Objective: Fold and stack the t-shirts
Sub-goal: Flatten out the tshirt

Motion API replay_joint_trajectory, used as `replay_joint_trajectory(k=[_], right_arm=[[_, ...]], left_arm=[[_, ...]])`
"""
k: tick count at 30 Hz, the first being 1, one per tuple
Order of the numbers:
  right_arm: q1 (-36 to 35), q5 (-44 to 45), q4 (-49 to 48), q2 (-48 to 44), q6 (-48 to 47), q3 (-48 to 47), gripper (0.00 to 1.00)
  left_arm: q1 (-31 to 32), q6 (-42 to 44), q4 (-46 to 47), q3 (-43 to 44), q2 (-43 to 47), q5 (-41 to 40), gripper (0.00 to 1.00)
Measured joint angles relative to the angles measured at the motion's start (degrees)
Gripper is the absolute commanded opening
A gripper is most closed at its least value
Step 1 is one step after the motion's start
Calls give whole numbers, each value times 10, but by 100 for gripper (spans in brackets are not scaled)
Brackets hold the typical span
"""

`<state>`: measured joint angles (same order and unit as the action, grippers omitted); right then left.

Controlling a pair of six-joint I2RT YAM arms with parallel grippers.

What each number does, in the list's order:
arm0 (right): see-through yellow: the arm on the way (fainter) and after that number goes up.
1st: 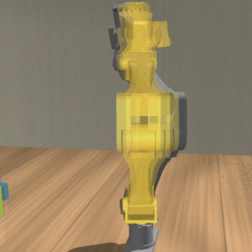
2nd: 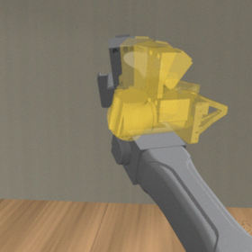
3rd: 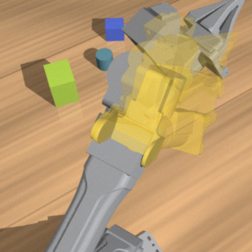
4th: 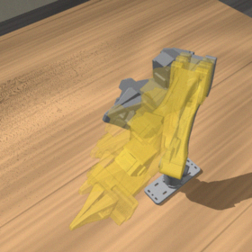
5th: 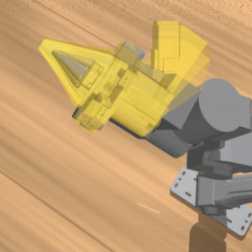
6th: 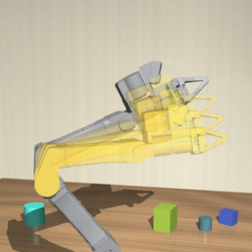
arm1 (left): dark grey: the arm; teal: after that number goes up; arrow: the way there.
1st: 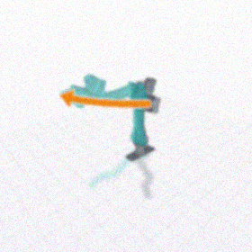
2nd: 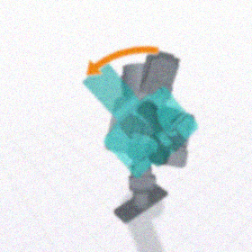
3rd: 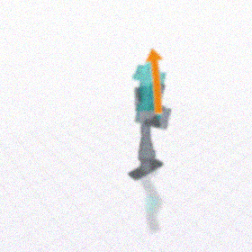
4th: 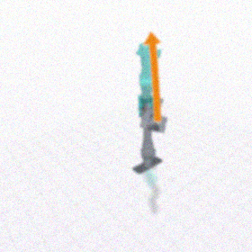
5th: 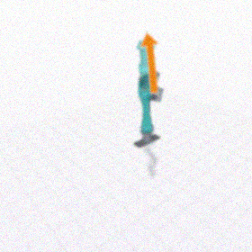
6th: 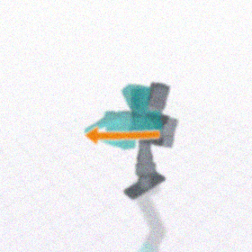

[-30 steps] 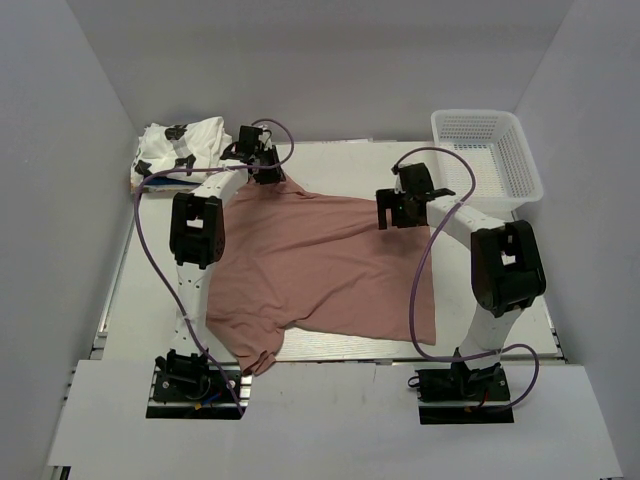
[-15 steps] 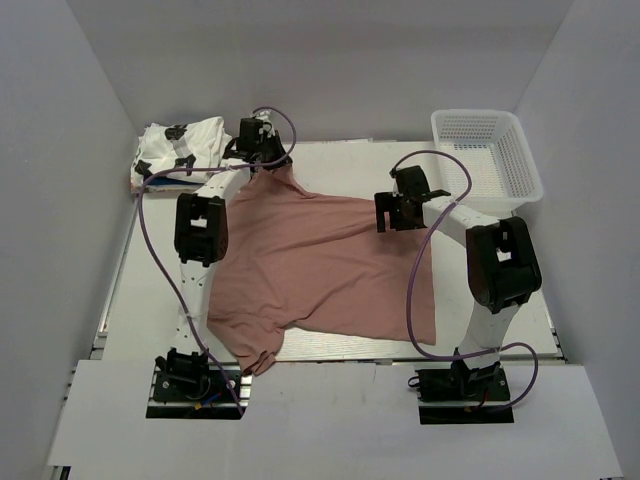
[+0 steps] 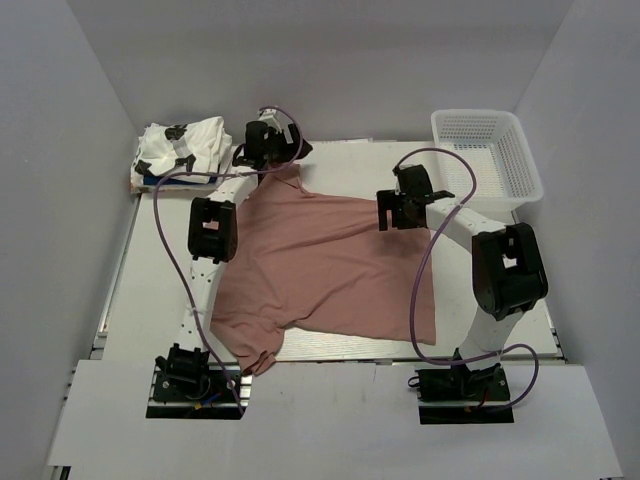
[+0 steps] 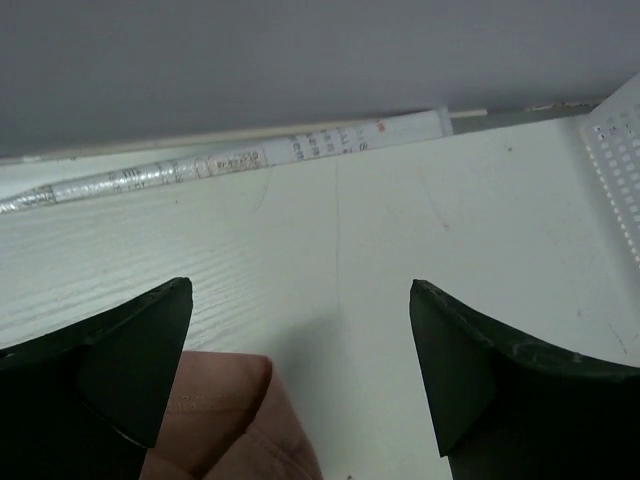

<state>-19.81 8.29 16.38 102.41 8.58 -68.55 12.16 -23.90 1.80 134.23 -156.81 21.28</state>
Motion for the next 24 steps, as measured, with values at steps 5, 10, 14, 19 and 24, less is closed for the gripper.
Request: replay_joint_trajectory(k=[5, 10, 14, 19, 24], right_arm=[[-5, 3, 2, 3, 7, -10, 90], [-5, 7, 3, 38, 25, -80, 90], [-6, 8, 14, 105, 28, -174, 90], [-7, -6, 29, 170, 18, -219, 90], [-13, -24, 57, 194, 14, -219, 90]], left_arm=[[0, 28, -7, -37, 61, -28, 100], [0, 65, -50, -111, 186, -67, 100], [-1, 89, -80, -223, 318, -94, 100], [-1, 108, -104, -348, 397, -112, 100], [-1, 117, -146, -383, 348, -90, 100]])
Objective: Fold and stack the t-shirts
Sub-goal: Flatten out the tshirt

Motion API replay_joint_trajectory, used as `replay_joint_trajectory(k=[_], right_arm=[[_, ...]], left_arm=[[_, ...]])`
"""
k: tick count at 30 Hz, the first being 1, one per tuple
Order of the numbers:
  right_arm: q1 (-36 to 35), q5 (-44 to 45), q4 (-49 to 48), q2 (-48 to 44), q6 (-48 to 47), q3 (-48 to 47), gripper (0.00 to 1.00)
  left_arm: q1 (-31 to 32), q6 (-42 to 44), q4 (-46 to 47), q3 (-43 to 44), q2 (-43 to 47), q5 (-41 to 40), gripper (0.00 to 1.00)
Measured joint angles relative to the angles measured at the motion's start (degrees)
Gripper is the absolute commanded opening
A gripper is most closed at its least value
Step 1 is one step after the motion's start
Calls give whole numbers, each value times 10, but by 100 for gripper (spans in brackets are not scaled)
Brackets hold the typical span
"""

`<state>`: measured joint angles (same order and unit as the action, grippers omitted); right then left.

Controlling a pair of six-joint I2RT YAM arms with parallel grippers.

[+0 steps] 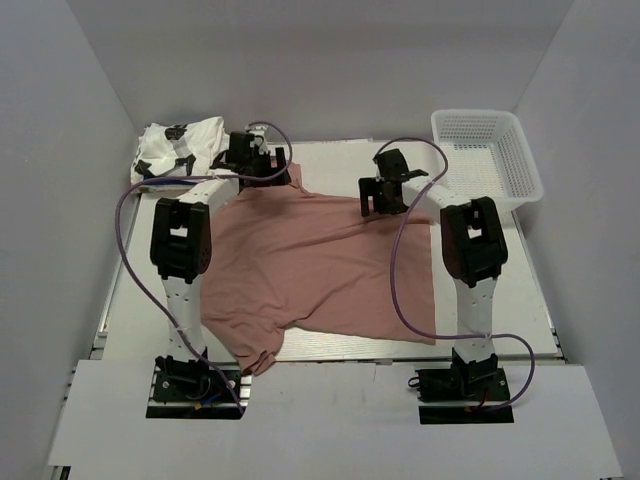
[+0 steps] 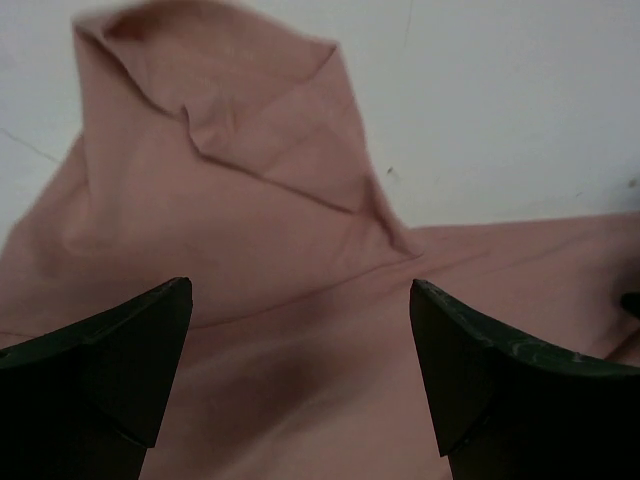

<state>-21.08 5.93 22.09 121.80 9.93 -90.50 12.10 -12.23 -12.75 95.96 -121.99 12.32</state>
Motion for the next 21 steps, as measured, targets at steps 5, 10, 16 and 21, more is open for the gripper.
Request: replay_joint_trajectory(k=[5, 10, 16, 21], right_arm=[[-3, -4, 21, 23, -2, -28, 90], [-3, -3, 52, 88, -5, -134, 90], [-2, 18, 83, 167, -33, -263, 90], [2, 21, 80, 195, -51, -308, 90]], left_arm=[[0, 5, -52, 62, -100, 3, 100], [-3, 1, -89, 179, -166, -25, 100], [-17, -19, -110, 268, -221, -44, 100], [-35, -34, -108, 346, -270, -37, 100]])
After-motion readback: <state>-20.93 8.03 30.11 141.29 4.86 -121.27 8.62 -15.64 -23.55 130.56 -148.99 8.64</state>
